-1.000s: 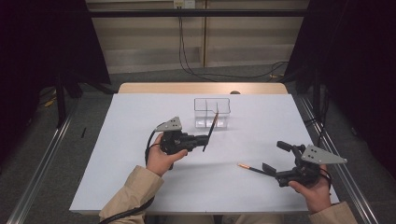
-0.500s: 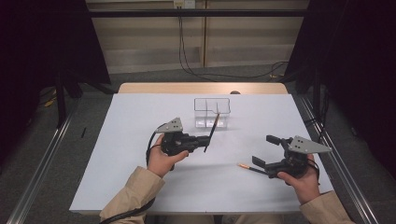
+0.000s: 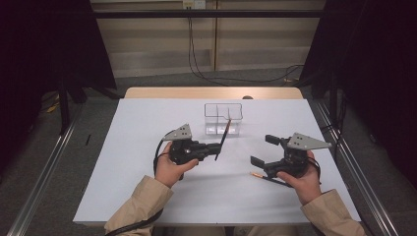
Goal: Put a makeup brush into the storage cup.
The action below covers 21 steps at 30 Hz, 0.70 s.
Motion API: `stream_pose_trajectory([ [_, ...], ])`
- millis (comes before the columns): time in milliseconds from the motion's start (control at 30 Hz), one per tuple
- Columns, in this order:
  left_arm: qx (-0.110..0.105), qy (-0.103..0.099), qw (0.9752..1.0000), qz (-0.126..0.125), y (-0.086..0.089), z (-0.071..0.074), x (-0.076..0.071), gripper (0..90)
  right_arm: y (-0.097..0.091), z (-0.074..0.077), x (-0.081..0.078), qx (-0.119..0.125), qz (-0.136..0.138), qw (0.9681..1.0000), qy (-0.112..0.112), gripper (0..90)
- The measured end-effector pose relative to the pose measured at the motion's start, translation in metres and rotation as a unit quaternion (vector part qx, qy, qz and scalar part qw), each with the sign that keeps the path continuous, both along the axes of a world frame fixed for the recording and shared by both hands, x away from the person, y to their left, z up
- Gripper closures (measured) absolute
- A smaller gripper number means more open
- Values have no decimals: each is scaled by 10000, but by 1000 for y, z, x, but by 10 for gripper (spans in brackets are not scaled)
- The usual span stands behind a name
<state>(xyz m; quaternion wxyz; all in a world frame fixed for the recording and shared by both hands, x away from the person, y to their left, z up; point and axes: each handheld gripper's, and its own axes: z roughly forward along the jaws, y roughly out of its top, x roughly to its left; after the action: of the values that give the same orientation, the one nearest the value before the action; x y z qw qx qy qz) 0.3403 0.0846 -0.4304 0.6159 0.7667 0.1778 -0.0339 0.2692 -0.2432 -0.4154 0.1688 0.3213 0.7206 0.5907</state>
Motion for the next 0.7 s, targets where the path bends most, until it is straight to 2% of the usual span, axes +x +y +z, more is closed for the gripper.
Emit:
stream_pose_trajectory([
  [167, 7, -4, 10000, 13, 0, -1, 0, 845, 7, 0, 7, 53, -40, 9999, 116, 14],
  [433, 4, -23, 10000, -16, -3, -1, -2, 845, 16, 4, 18, 288, -102, 9993, 203, 39],
  [700, 11, -71, 10000, -12, -4, -2, -2, 845, 26, 4, 25, 387, 1, 9989, 266, 116],
])
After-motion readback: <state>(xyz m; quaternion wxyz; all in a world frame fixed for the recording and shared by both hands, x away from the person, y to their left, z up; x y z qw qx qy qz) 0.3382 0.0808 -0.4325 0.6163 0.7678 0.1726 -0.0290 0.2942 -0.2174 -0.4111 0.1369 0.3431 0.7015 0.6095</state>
